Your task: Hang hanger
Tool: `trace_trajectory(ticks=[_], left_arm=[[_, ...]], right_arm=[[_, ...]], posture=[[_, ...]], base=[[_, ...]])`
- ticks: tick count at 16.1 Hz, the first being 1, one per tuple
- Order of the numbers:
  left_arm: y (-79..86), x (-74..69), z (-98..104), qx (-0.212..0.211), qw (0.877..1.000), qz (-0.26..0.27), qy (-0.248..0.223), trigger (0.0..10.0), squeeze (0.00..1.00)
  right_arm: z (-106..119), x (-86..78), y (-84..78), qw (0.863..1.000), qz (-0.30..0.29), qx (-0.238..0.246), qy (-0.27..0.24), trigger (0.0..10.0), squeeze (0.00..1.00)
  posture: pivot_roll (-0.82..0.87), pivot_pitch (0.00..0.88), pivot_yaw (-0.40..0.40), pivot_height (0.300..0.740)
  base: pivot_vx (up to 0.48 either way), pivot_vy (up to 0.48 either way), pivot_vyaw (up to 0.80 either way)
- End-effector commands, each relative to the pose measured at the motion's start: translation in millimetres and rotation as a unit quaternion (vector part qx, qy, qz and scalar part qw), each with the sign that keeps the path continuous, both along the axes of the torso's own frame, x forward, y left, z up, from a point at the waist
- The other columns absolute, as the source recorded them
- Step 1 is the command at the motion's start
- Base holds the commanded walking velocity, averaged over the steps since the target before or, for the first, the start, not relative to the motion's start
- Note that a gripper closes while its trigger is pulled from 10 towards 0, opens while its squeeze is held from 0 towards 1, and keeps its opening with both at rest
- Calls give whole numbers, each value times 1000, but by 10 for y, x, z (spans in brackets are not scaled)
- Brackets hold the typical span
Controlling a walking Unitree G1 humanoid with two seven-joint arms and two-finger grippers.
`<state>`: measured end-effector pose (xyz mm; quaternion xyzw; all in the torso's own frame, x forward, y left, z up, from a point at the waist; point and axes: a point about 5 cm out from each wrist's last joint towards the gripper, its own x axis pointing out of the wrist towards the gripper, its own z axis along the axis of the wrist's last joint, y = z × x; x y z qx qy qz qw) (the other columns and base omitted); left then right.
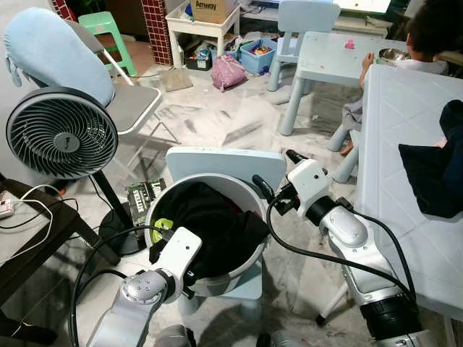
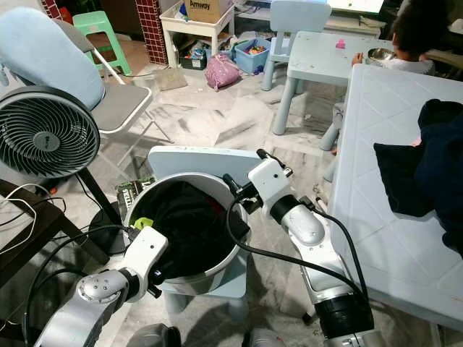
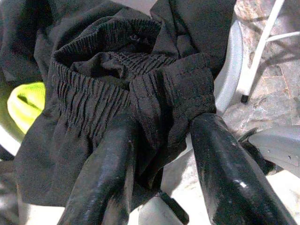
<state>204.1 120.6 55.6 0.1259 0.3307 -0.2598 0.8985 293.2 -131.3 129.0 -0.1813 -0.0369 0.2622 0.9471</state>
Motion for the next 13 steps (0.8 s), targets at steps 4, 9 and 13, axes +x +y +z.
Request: trace_trajectory(ticks=[4,9,13], left_arm=[[95,3,47,-20,996,80,19,10000,1000],[118,-96,88,-1,998,52,39,10000,1000],[205,61,184,11,995,100,-19,10000,1000]], right_arm=[[-5,-6,17,1000,8,-2,-1,10000,0],[-27,-3,32,1000,10,-3,2,10000,0],[-48,-10,68,1000,13,0,6,10000,0]], posture=[[-5,34,17,740],[5,38,21,740],[8,39,18,740]], base=[[0,0,0],[0,0,0],[0,0,0]])
